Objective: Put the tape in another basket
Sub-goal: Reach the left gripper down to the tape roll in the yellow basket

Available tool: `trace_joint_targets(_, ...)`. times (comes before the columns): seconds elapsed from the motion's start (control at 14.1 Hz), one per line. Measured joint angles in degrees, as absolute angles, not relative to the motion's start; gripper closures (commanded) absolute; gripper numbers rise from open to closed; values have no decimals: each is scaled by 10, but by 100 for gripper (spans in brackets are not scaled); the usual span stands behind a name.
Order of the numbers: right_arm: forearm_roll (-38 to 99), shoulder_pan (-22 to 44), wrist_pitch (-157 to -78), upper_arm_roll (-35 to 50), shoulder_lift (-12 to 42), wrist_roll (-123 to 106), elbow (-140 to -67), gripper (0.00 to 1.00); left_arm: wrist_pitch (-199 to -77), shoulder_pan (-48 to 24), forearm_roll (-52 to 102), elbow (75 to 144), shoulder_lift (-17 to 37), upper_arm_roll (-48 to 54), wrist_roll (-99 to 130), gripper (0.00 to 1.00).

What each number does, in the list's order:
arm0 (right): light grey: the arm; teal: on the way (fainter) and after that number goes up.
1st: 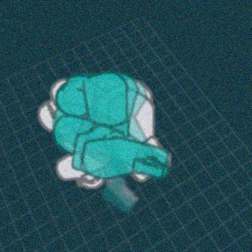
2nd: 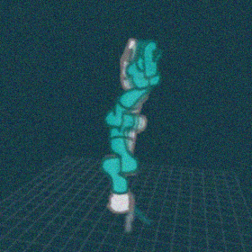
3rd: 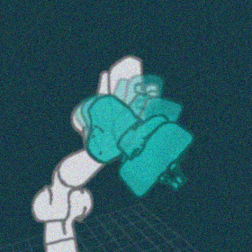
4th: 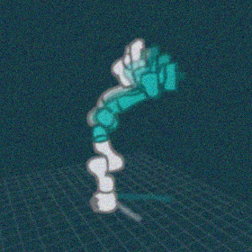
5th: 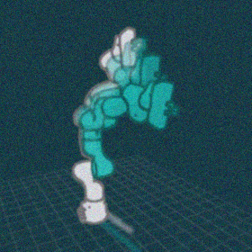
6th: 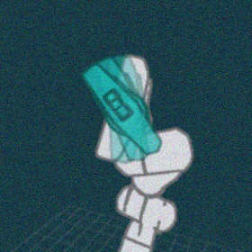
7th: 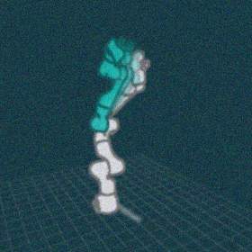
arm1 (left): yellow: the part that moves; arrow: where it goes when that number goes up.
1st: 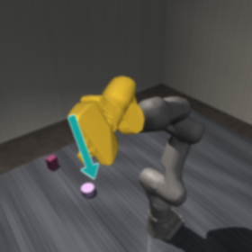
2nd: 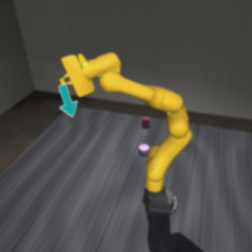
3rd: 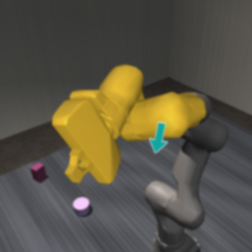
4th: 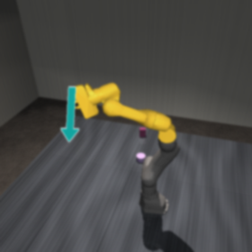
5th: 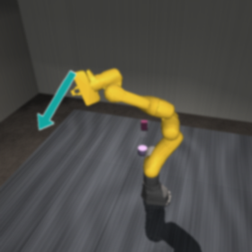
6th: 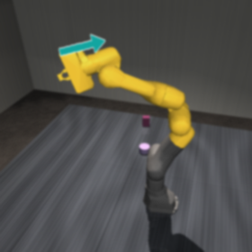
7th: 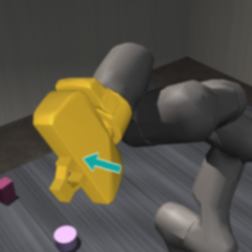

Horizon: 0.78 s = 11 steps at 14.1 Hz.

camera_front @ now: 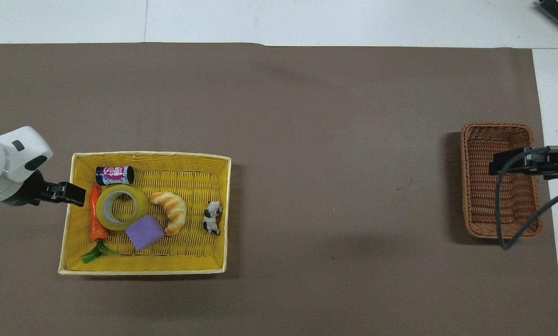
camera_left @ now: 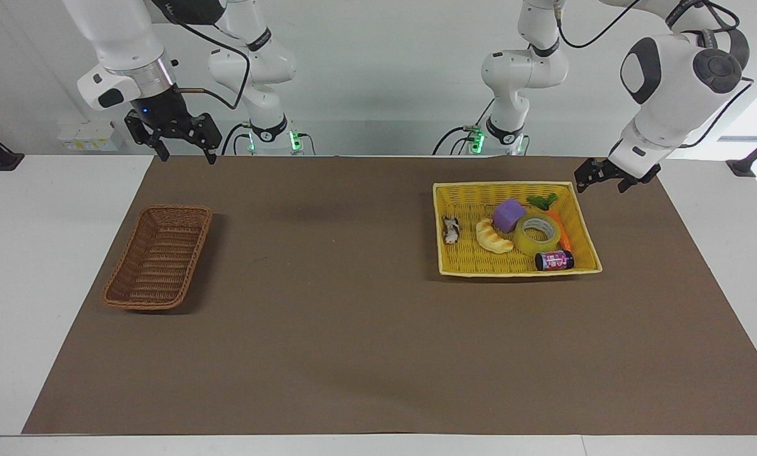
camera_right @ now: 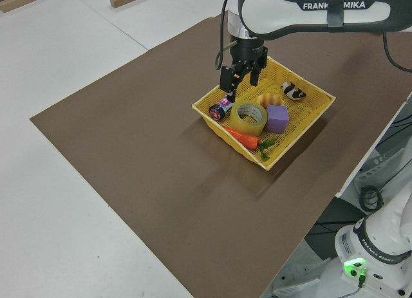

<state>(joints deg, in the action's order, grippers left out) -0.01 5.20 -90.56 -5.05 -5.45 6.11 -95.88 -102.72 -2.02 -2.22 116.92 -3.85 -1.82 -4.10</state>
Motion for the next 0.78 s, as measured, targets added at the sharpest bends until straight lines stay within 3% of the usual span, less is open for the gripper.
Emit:
trace_joint_targets(0.43, 0, 52, -906, -51, -55, 61, -959, 0, -1191, -44, -22, 1293, -17, -14, -40, 0)
trace_joint_targets(0.78, 0, 52, -906, -51, -55, 61, -959, 0, -1211, -49, -22, 1309, -8, -15, -40, 0)
